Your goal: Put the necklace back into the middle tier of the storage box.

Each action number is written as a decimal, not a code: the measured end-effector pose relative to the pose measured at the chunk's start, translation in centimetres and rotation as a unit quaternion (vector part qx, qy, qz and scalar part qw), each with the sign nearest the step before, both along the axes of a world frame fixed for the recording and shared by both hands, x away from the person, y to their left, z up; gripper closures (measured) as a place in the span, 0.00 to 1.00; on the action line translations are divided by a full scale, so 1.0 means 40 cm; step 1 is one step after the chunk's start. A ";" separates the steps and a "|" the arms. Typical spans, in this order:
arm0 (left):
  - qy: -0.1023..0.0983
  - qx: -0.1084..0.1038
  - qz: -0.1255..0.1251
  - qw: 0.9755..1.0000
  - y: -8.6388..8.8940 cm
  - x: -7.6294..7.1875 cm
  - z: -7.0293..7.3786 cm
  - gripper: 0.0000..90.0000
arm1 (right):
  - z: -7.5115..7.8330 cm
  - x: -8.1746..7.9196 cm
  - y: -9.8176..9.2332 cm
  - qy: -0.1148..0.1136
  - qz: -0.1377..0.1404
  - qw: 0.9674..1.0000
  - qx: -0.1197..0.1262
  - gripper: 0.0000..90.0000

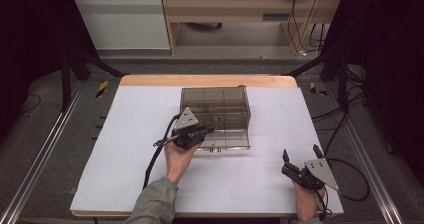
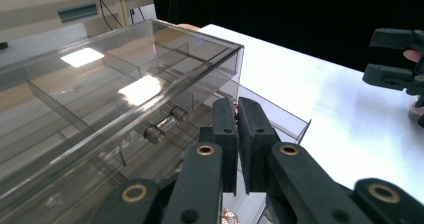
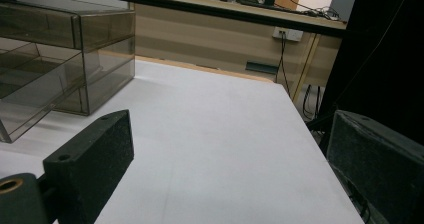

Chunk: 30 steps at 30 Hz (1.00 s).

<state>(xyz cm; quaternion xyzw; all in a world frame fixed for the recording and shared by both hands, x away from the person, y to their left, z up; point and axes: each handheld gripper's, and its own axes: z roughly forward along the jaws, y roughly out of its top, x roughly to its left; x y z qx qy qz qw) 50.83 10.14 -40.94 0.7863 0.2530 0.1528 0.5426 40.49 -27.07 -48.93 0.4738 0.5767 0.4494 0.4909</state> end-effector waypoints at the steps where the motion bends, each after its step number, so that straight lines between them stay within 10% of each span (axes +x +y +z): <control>1: 0.001 0.000 0.000 1.000 -0.001 0.000 -0.004 0.96 | 0.000 0.000 0.000 0.000 0.000 1.000 0.000 0.06; 30: 0.071 0.028 -0.005 0.997 0.011 0.001 -0.095 0.95 | 0.000 0.001 0.001 0.000 0.000 1.000 -0.003 0.06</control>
